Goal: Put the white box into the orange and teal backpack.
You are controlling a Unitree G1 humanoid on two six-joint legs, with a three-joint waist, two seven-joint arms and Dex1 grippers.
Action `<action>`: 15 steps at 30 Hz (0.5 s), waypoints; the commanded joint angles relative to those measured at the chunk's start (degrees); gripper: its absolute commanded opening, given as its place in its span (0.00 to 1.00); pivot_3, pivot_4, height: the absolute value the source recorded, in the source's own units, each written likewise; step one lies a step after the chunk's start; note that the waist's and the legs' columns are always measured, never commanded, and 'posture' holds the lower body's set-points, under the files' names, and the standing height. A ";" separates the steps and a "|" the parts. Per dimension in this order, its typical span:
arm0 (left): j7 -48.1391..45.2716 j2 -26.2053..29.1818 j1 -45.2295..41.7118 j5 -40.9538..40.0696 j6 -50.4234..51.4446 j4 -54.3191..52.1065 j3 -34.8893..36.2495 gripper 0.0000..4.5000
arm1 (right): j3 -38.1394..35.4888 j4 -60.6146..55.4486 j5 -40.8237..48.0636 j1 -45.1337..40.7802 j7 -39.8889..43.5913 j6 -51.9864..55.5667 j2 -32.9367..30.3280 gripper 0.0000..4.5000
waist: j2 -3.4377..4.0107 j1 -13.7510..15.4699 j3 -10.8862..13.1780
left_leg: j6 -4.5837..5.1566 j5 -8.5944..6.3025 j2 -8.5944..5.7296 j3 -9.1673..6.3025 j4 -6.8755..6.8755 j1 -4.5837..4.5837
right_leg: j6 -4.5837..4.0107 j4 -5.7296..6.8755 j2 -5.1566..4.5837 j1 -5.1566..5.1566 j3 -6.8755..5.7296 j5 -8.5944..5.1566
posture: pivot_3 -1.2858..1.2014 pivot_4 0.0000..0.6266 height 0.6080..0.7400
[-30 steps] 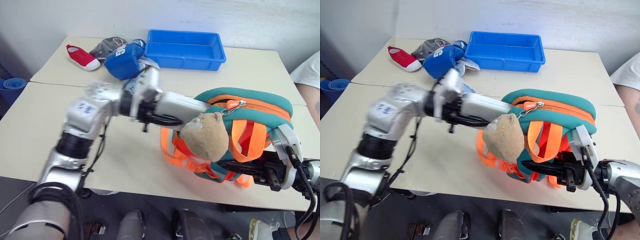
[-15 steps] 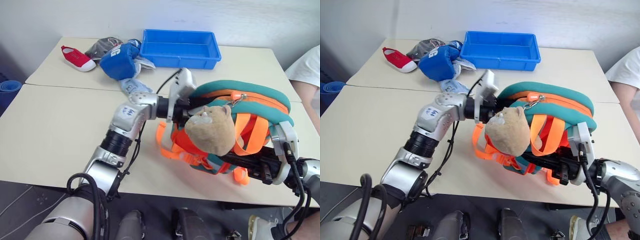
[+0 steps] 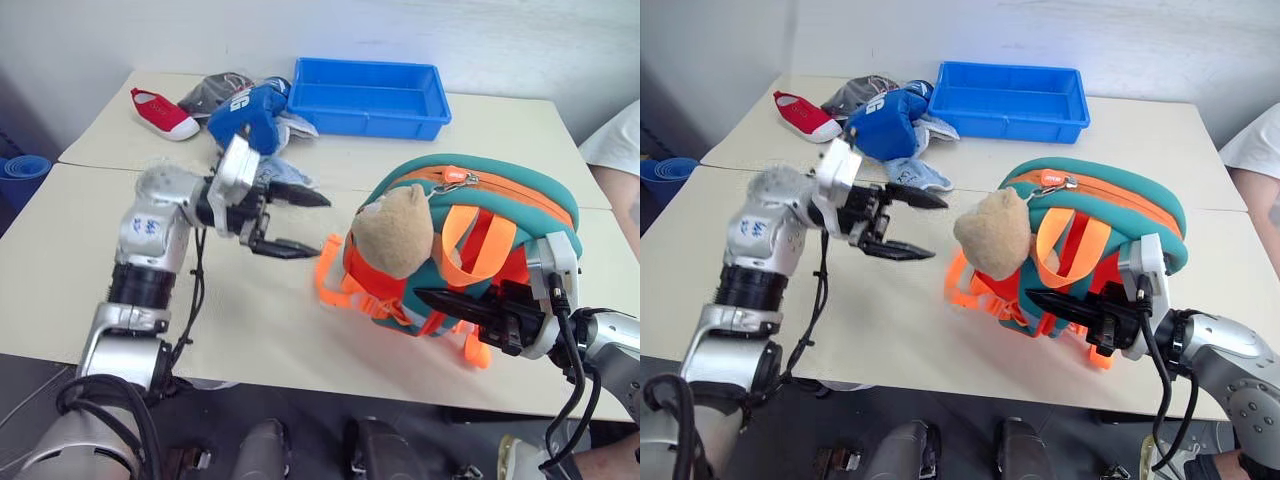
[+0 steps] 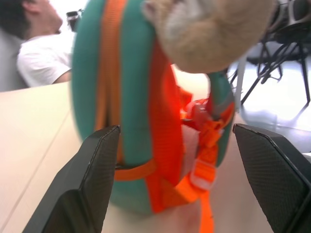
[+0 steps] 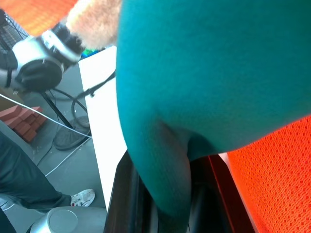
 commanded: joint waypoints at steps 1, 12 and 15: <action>8.95 -2.86 0.18 0.58 -2.14 -8.37 1.50 0.86 | -0.61 -0.24 0.48 0.25 0.62 0.46 -1.33 0.00 | -0.01 -0.07 0.00 | 0.01 0.00 0.00 0.00 0.00 0.01 | 0.00 -0.01 0.00 0.00 0.01 0.00 | 0.52 0.24 1.00; 13.15 -8.57 2.55 -4.55 2.28 -17.17 -1.44 0.78 | -1.05 -0.99 0.87 1.32 -0.57 0.49 -0.95 0.00 | 0.00 -0.20 0.00 | -0.02 0.07 0.01 0.00 0.02 0.13 | 0.07 0.04 0.09 0.05 0.05 0.04 | 0.52 0.24 1.00; 11.34 -9.22 2.28 -5.33 2.94 -17.69 -3.20 0.66 | -0.97 -1.11 0.56 1.38 -0.90 0.07 -0.49 0.00 | 0.00 -0.19 0.00 | -0.01 0.06 -0.01 0.01 0.05 0.13 | 0.08 0.03 0.07 0.08 0.06 0.04 | 0.52 0.24 1.00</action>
